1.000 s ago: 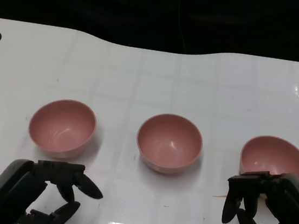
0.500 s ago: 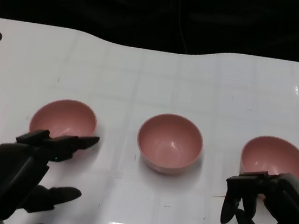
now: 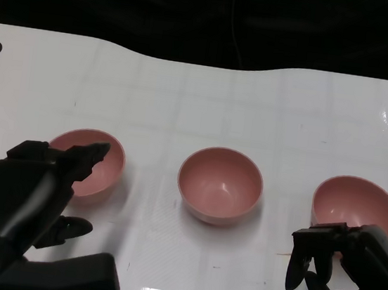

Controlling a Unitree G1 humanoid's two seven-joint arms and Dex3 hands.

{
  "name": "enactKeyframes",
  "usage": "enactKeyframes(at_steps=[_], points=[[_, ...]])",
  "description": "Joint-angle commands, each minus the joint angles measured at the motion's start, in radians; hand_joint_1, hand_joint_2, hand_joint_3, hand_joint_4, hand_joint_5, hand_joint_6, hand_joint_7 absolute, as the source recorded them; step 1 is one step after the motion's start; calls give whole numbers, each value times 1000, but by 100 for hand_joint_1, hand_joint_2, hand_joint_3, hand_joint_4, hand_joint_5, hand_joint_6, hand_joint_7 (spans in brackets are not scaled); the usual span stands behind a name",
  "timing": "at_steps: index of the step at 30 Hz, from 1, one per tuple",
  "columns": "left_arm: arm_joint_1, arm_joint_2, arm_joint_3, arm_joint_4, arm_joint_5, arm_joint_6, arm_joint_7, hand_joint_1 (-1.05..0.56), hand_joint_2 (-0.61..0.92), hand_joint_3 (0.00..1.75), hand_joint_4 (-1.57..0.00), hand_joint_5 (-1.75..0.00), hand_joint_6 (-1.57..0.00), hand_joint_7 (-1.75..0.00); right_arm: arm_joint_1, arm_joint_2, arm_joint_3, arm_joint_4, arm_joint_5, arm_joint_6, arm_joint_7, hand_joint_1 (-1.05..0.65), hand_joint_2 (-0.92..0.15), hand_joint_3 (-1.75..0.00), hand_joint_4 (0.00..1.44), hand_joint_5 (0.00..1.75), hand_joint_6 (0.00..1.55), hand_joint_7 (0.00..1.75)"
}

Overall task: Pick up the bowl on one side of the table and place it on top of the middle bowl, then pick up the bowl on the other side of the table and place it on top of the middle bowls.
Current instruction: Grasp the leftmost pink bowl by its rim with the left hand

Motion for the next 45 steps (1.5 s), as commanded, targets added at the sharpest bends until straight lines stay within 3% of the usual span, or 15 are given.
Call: enactKeyframes(at_steps=[1, 7, 9, 12, 14, 18, 25, 28, 30, 31, 32, 34, 38, 45], points=[[-56, 21, -41, 66, 49, 56, -28, -49, 91, 1, -27, -40, -33, 0, -4, -6, -2, -2, 2, -6, -7, 19, 2, -174, 105, 170, 100, 131], [-150, 20, -109, 171, 79, 122, -51, -50, 92, 2, -31, -32, -34, -1, -3, -6, -2, -6, 4, -7, -6, 17, 3, -175, 104, 171, 99, 131], [-194, 15, -140, 227, 94, 144, -53, -51, 92, 2, -42, -16, -37, 0, 0, -5, -1, -12, 6, -3, -3, 17, 2, -175, 104, 172, 99, 132], [-236, 9, -172, 290, 95, 166, -33, -52, 92, 3, -49, -11, -40, -1, 0, -3, 0, -10, 12, -7, -3, 17, 2, -174, 104, 174, 99, 133], [-246, 11, -184, 305, 91, 174, -24, -52, 92, 2, -50, -11, -41, -1, 1, -2, -1, -12, 11, -7, -4, 17, 2, -175, 103, 175, 98, 133], [-355, -7, -259, 510, 124, 218, -18, -51, 92, 12, -56, -12, -43, -2, 0, 1, 2, -12, -1, -8, -11, 18, 2, -175, 103, 174, 98, 133], [-441, -10, -314, 699, 90, 204, 70, -43, 92, 19, -91, -28, -64, -9, 12, 0, 2, -37, 2, 13, -2, 21, 1, -173, 103, 172, 98, 133], [-468, -8, -341, 756, 89, 201, 114, -40, 92, 24, -93, -50, -82, -6, 13, -2, 3, -39, 4, 12, -2, 21, 1, -172, 103, 171, 98, 132], [-487, -5, -356, 793, 82, 190, 139, -40, 92, 20, -88, -80, -99, -7, 12, -2, 2, -36, 1, 5, -7, 22, 1, -172, 103, 170, 98, 132], [-493, -4, -360, 808, 75, 180, 158, -40, 92, 17, -86, -99, -105, -7, 12, -2, 2, -35, 0, 4, -8, 22, 1, -172, 103, 170, 98, 131], [-495, -2, -360, 820, 67, 162, 192, -38, 92, 12, -83, -129, -112, -7, 11, -2, 2, -33, 0, 2, -9, 23, 1, -172, 103, 169, 98, 131], [-499, 1, -363, 835, 53, 143, 235, -35, 92, 7, -80, -160, -119, -9, 11, -2, 2, -31, 0, 1, -9, 23, 1, -171, 103, 169, 98, 130], [-489, 17, -359, 803, 32, 99, 303, -29, 92, 19, -83, -174, -123, -13, 14, -2, 1, -40, 1, 11, -5, 22, 0, -171, 103, 169, 98, 129], [-471, 30, -350, 692, 21, 87, 335, -28, 92, 25, -76, -175, -121, -14, 12, -1, 2, -32, 4, -2, -9, 23, 0, -171, 102, 169, 99, 130]])
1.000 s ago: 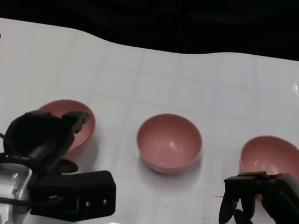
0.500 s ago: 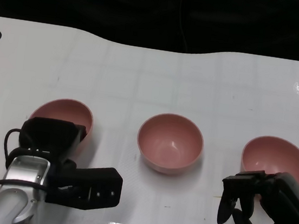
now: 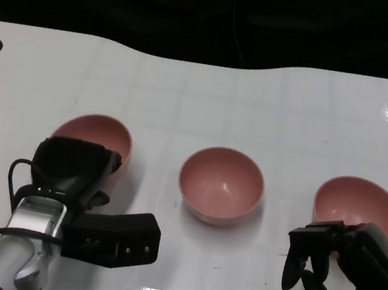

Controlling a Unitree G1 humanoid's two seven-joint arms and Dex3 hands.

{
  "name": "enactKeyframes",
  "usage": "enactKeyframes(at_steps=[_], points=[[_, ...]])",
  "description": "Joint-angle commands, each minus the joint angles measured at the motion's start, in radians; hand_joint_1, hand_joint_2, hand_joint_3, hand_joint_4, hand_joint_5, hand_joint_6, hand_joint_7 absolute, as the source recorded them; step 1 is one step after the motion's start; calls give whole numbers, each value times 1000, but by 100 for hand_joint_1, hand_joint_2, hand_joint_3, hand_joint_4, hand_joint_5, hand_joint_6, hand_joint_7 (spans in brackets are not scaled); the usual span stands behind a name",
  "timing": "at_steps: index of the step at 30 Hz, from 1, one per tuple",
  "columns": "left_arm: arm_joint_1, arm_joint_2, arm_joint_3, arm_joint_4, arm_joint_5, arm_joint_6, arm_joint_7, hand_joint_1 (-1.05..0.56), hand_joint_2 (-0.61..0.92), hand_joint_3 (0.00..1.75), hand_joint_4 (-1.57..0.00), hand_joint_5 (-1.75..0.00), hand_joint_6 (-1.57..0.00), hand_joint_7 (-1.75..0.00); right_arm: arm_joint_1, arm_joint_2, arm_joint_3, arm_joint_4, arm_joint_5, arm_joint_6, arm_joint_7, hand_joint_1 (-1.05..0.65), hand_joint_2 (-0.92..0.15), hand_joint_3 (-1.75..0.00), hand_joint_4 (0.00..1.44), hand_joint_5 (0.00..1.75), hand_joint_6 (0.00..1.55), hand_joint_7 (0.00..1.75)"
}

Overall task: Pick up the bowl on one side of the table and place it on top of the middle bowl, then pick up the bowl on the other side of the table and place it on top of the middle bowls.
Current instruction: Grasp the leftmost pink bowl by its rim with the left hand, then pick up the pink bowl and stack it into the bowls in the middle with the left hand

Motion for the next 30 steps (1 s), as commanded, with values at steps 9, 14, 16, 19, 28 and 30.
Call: enactKeyframes(at_steps=[9, 14, 16, 19, 28, 30], points=[[33, 37, 19, -121, -19, -43, 64, -26, 90, 20, -76, -175, -122, -16, 8, -7, -4, -6, 4, -7, -7, 22, -1, -170, 102, 168, 99, 129], [35, 39, 19, -126, -25, -49, 67, -25, 90, 20, -76, -175, -123, -17, 8, -7, -4, -6, 3, -7, -7, 22, -1, -170, 102, 168, 99, 129], [35, 39, 19, -126, -26, -49, 68, -25, 90, 20, -76, -175, -123, -17, 8, -7, -4, -6, 3, -7, -7, 22, -1, -170, 102, 168, 99, 129], [-17, 51, 0, -218, -118, -303, 77, -24, 79, 42, -83, -168, -113, -59, 12, -6, -4, -15, -3, -3, -8, 20, -1, -168, 102, 167, 98, 128], [-37, 36, 10, -204, -101, -400, 90, -24, 57, 72, -87, -168, -94, -109, 16, -8, -2, -24, -2, 4, -2, 21, -2, -166, 101, 168, 98, 128], [-37, 35, 11, -203, -100, -402, 90, -24, 57, 72, -87, -168, -93, -110, 16, -8, -2, -24, -2, 5, -2, 21, -2, -166, 101, 168, 98, 128]])
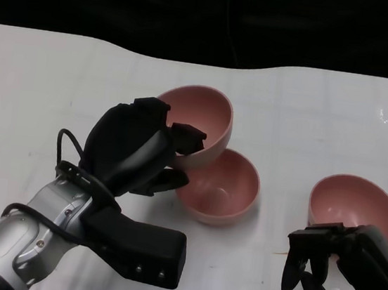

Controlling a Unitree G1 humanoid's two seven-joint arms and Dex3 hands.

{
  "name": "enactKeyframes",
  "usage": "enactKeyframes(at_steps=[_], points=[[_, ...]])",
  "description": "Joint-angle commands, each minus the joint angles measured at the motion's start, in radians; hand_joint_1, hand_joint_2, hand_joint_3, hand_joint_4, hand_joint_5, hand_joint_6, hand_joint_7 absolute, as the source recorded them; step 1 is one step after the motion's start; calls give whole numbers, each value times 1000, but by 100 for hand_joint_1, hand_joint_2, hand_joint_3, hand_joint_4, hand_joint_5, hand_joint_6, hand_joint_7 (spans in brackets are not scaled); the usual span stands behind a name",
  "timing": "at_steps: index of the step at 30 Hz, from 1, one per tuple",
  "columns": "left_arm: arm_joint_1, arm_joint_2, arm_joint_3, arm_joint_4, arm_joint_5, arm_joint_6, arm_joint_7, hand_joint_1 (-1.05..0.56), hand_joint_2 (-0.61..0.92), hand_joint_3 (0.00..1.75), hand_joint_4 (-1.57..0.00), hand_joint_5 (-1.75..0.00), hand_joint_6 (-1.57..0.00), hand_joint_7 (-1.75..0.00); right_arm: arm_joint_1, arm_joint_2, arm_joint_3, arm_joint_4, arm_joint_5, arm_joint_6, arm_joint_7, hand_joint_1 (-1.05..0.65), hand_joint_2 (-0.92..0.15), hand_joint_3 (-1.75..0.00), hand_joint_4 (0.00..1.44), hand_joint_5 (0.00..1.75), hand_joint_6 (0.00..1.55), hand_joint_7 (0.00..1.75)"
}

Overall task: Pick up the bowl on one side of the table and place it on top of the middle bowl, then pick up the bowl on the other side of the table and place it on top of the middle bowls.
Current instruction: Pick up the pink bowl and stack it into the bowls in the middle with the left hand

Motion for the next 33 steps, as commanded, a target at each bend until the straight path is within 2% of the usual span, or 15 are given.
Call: enactKeyframes(at_steps=[1, 3, 5, 9, 17, 20, 21, 23, 26, 28, 31, 33], points=[[-11, 10, 12, 9, 7, -5, 19, -24, 57, 72, -87, -168, -93, -110, 6, -8, -2, -14, 0, 3, -2, 21, -2, -166, 101, 168, 98, 128], [-21, 2, -8, 13, 19, -14, 7, -25, 58, 71, -87, -165, -92, -108, 8, -7, -2, -20, -2, 8, -1, 21, -2, -166, 101, 168, 98, 128], [-36, -11, -37, 17, 35, -25, -9, -27, 65, 57, -91, -153, -96, -90, 10, -6, -1, -27, -3, 13, 0, 21, -2, -166, 101, 168, 98, 129], [-44, -18, -47, 19, 43, -28, -15, -27, 65, 60, -91, -152, -92, -104, 12, -7, 2, -32, -1, 19, 1, 21, -2, -166, 101, 169, 98, 128], [-51, -22, -50, 23, 42, -43, -25, -26, 64, 62, -91, -152, -90, -107, 12, -7, 4, -33, -1, 20, 0, 21, -2, -166, 101, 169, 98, 128], [-63, -26, -57, 28, 29, -66, -47, -27, 63, 70, -89, -161, -85, -120, 13, -8, 6, -36, 2, 23, 2, 21, -3, -165, 100, 168, 98, 129], [-74, -28, -66, 26, 19, -67, -100, -27, 63, 71, -89, -163, -84, -122, 13, -10, 6, -37, 1, 23, 2, 21, -3, -165, 100, 168, 98, 128], [-92, -34, -78, 27, 1, -66, -184, -29, 73, 62, -91, -137, -85, -104, 15, -12, 7, -43, 0, 25, 3, 20, -4, -164, 99, 168, 97, 128], [-103, -41, -85, 33, -6, -64, -231, -31, 79, 49, -92, -127, -90, -92, 16, -10, 7, -47, -3, 26, 0, 21, -3, -163, 100, 168, 97, 127], [-105, -45, -86, 37, -7, -67, -236, -32, 80, 45, -94, -127, -91, -95, 15, -9, 8, -47, -1, 26, 0, 21, -3, -163, 100, 167, 97, 126], [-107, -49, -86, 43, -8, -73, -241, -32, 80, 46, -91, -137, -86, -106, 15, -10, 9, -47, 1, 26, 2, 21, -3, -163, 100, 167, 98, 125], [-110, -51, -89, 52, -6, -77, -240, -32, 80, 46, -91, -137, -85, -107, 15, -10, 10, -46, 1, 25, 2, 21, -3, -163, 100, 167, 97, 125]])
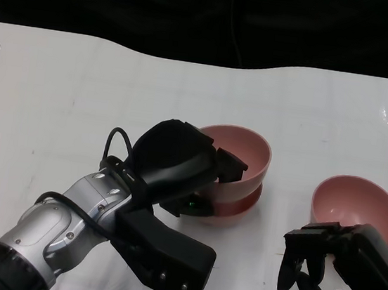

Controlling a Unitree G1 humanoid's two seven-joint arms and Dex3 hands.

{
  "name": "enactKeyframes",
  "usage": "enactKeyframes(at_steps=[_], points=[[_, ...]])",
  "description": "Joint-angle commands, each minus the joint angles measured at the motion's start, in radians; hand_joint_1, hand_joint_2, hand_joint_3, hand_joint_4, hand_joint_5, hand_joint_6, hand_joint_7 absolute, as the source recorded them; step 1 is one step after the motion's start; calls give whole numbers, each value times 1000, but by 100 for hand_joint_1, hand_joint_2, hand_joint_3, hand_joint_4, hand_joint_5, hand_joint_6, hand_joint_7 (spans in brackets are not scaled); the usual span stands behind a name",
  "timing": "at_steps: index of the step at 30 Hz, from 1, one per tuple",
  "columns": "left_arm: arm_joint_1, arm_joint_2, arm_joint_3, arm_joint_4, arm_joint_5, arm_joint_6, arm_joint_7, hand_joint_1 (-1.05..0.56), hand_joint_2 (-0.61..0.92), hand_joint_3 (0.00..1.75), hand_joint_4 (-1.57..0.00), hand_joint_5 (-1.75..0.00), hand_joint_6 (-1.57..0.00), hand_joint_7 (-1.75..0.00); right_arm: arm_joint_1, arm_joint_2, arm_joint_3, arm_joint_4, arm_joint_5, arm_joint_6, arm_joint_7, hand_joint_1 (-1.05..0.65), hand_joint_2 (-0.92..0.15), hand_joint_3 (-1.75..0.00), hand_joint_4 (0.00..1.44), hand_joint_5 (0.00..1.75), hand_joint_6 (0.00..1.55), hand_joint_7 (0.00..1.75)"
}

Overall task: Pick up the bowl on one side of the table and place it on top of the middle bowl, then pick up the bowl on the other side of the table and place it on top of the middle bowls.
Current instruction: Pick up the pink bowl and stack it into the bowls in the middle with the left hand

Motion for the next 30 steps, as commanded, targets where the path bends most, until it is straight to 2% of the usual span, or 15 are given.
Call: enactKeyframes(at_steps=[1, 8, 10, 13, 14, 15, 16, 17, 19, 23, 30], points=[[-22, 5, -3, 17, -3, -11, -8, -32, 79, 47, -92, -136, -85, -105, 6, -9, -4, -7, 1, 1, 0, 21, -4, -163, 100, 167, 97, 124], [-42, -2, -22, 85, 24, -27, 32, -32, 80, 45, -89, -136, -84, -103, 3, -6, -3, -2, -8, 0, -8, 21, -4, -164, 99, 167, 97, 124], [-46, -7, -27, 113, 29, -36, 53, -32, 84, 37, -90, -117, -85, -86, 3, -6, -3, -1, -8, -1, -8, 21, -4, -164, 99, 167, 97, 124], [-51, -3, -40, 124, 32, -27, 17, -36, 91, 30, -74, -85, -76, -43, 1, -9, -4, 2, -12, -7, -10, 21, -4, -162, 99, 166, 97, 123], [-50, 1, -45, 116, 36, -16, -7, -37, 92, 30, -67, -77, -71, -35, 0, -9, -5, 4, -12, -9, -11, 21, -4, -162, 99, 166, 97, 123], [-49, 4, -49, 110, 39, -9, -22, -41, 92, 31, -57, -61, -64, -22, 0, -9, -5, 4, -12, -10, -11, 21, -4, -162, 99, 166, 97, 123], [-45, 6, -50, 100, 43, 3, -40, -42, 92, 31, -52, -52, -60, -15, 0, -9, -5, 5, -12, -10, -11, 22, -4, -161, 99, 165, 97, 123], [-40, 7, -52, 91, 50, 16, -52, -49, 92, 32, -40, -41, -51, -7, 1, -10, -5, 3, -11, -7, -9, 22, -4, -161, 99, 165, 97, 123], [-32, 8, -53, 77, 60, 35, -66, -57, 92, 33, -27, -31, -40, -1, 4, -10, -5, 0, -10, -2, -6, 21, -5, -160, 100, 165, 97, 122], [-13, 10, -57, 59, 77, 66, -66, -69, 92, 41, -11, -24, -27, 0, 6, -13, -4, -1, -1, -3, 3, 21, -7, -160, 99, 165, 97, 121], [15, 23, -52, 16, 83, 100, -85, -75, 92, 46, 0, -21, -20, 0, 4, -13, -4, 0, -7, -8, -3, 22, -7, -159, 100, 163, 98, 121]])
